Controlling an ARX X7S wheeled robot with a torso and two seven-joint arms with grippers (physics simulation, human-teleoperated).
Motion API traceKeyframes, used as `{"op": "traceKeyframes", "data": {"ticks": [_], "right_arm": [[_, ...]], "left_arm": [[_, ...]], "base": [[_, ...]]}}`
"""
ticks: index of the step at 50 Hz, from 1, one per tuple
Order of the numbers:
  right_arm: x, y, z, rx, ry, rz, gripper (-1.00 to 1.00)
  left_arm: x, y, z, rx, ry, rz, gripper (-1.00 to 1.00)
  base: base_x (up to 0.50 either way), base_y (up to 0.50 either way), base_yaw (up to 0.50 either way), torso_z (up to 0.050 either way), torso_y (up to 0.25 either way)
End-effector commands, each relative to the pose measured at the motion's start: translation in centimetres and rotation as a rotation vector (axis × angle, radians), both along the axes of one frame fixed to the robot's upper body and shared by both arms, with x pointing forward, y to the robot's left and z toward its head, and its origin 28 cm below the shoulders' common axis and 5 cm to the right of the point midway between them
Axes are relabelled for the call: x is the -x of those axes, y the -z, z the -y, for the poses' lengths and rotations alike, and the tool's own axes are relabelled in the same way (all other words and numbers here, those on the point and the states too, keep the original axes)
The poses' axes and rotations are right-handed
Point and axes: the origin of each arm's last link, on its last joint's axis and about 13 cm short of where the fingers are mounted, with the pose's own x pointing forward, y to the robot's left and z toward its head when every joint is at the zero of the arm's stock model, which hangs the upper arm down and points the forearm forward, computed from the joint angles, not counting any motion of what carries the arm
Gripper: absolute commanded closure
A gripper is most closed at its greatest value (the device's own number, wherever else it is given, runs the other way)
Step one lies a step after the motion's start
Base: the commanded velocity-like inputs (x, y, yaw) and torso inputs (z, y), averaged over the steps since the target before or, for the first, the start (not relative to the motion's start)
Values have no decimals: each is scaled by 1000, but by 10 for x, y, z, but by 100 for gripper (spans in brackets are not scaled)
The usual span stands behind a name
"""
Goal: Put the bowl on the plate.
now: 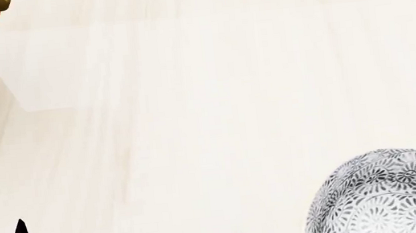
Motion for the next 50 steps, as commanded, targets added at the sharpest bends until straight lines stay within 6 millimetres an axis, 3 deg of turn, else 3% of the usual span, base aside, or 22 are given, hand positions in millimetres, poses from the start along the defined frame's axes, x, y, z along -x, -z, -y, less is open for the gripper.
{"op": "traceKeyframes", "data": {"ticks": [1,16,50], "right_arm": [[20,5,9,-34,71,23,100],[37,12,21,-61,148,34,100],[44,6,40,-83,246,55,100]], "left_arm": [[2,-2,4,21,37,9,-100],[2,0,4,16,39,9,-100],[2,-1,5,15,42,5,-100]], "base": [[0,0,0,0,0],[0,0,0,0,1],[0,0,0,0,0]]}}
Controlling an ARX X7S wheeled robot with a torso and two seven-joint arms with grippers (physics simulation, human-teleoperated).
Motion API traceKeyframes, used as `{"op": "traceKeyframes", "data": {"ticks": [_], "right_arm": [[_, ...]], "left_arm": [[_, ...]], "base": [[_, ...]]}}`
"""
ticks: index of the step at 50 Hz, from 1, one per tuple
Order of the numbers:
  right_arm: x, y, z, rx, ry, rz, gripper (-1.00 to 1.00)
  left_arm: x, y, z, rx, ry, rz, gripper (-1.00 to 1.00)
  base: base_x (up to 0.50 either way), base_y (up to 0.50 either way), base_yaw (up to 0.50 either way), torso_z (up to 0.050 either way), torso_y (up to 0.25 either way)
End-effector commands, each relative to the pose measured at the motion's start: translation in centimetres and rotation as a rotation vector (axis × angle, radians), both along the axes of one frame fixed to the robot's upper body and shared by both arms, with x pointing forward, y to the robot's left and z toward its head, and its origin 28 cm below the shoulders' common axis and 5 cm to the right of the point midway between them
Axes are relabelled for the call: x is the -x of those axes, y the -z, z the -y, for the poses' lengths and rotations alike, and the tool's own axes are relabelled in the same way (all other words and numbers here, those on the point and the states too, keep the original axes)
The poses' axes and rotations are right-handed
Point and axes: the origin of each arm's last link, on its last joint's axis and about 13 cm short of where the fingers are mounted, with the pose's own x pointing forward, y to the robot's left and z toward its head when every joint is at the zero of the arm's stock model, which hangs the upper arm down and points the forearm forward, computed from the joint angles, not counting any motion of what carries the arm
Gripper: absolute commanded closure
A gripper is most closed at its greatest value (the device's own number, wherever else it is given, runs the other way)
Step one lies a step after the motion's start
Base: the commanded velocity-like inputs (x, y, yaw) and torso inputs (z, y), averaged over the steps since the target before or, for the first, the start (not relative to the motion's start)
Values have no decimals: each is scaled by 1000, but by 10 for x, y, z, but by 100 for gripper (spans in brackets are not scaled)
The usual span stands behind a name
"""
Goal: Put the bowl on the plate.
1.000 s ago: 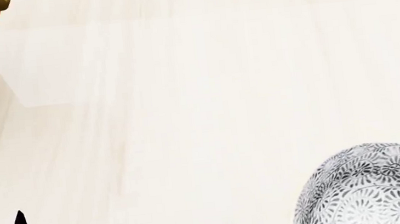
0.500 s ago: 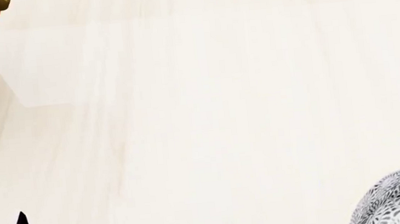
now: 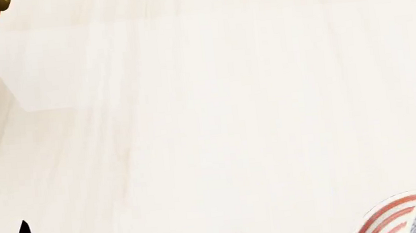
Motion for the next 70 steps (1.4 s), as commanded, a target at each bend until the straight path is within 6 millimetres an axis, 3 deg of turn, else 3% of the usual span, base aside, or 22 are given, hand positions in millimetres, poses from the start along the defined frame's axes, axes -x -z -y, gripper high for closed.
{"op": "traceKeyframes", "data": {"ticks": [1,23,70], "right_arm": [[3,-1,6,-22,50,42,100],[-10,13,2,-48,30,30,100],[-14,42,11,-105,88,-4,100]], "left_arm": [[1,-2,3,22,35,9,-100],[1,-2,3,23,34,9,-100],[2,-1,4,21,36,5,-100]], "base": [[0,0,0,0,0],[0,0,0,0,0],[0,0,0,0,0]]}}
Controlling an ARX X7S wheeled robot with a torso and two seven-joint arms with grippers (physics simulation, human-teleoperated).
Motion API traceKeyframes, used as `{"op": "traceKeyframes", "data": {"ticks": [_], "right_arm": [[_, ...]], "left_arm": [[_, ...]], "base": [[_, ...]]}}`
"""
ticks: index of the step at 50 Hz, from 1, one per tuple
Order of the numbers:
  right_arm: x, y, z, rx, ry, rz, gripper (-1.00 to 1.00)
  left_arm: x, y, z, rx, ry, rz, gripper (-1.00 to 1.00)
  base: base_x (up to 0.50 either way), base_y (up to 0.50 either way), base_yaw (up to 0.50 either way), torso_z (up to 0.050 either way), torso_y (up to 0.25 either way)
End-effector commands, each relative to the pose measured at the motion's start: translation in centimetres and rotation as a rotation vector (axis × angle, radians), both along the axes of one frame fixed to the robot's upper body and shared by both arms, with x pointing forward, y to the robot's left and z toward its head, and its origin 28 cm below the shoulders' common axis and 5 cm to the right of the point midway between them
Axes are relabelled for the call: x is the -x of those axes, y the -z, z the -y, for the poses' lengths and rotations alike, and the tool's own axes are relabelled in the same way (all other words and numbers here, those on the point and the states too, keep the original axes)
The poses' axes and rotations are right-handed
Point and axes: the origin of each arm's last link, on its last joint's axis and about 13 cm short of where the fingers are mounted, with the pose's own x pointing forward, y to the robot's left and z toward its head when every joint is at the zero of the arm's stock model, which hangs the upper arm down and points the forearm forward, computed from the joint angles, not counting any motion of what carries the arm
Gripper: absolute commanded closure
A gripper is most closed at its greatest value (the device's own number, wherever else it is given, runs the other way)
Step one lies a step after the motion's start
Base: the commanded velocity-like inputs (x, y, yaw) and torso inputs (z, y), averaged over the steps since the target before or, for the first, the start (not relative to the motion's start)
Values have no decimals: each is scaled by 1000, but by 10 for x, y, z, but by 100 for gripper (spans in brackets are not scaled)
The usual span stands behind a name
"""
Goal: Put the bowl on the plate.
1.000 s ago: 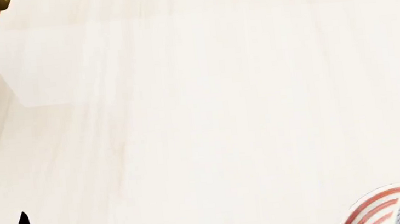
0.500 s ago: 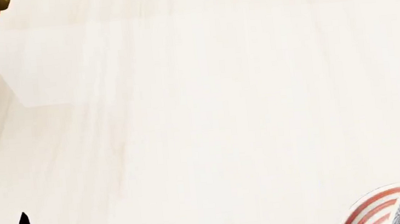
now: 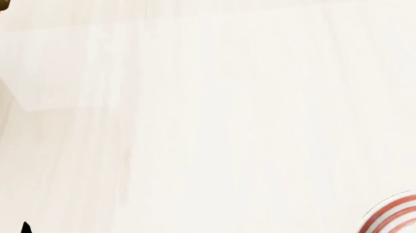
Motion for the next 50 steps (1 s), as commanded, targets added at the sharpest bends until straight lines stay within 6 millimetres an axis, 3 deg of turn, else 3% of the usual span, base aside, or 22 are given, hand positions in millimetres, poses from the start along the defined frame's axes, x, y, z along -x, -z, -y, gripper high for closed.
{"op": "traceKeyframes", "data": {"ticks": [1,21,50], "right_arm": [[3,6,4,-25,44,28,100],[-7,24,8,-49,63,-8,100],[-11,33,11,-59,82,-33,100]], "left_arm": [[2,-2,3,22,36,10,-100],[0,-1,3,22,35,10,-100],[1,-1,3,23,34,8,-100]], "base": [[0,0,0,0,0],[0,0,0,1,0],[0,0,0,0,0]]}}
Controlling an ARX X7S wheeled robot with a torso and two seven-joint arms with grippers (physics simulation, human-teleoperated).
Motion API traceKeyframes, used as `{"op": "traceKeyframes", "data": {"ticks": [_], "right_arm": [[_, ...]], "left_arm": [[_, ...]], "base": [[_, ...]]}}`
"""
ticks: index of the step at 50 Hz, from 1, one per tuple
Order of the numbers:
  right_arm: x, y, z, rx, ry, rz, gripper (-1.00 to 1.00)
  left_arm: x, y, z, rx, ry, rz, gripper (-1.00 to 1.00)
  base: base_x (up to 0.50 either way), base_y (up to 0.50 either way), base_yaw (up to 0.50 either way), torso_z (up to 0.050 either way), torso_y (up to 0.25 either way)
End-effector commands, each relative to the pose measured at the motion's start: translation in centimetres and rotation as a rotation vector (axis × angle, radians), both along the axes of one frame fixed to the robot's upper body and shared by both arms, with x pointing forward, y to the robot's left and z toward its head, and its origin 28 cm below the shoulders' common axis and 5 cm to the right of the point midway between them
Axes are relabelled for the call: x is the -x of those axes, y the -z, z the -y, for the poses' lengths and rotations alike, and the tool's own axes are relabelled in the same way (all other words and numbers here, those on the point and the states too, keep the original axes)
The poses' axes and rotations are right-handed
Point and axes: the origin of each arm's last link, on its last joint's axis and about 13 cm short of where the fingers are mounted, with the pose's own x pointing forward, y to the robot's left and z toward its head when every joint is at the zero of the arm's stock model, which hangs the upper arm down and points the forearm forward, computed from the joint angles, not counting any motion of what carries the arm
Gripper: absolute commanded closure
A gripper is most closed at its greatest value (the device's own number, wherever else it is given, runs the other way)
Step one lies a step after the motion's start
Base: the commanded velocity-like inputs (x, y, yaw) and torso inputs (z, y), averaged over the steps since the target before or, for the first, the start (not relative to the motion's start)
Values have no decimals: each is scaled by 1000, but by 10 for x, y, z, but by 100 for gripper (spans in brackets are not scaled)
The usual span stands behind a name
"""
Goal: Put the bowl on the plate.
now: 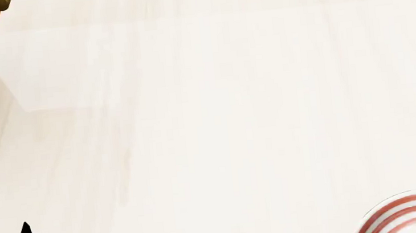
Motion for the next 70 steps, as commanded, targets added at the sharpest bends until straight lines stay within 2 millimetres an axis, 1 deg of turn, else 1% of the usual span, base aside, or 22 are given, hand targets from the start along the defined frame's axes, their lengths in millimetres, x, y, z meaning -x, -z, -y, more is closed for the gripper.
{"op": "traceKeyframes", "data": {"ticks": [1,8,28,49,50,63,70], "right_arm": [[2,5,2,-19,36,27,100],[1,8,4,-23,41,19,100],[0,8,5,-22,48,9,100],[-2,13,4,-35,31,17,100],[-2,13,4,-34,29,17,-100],[-3,14,4,-37,22,19,-100],[-2,10,3,-37,16,26,-100]], "left_arm": [[2,-2,4,23,36,10,-100],[0,0,4,23,36,7,-100],[0,0,4,24,38,6,-100],[0,0,4,25,38,5,-100],[0,0,4,26,39,6,-100],[1,0,4,29,37,5,-100],[0,1,4,31,36,5,-100]], "base": [[0,0,0,0,0],[0,0,0,0,0],[0,0,0,0,0],[0,0,0,0,0],[0,0,0,0,0],[0,0,0,0,0],[0,0,0,0,0]]}}
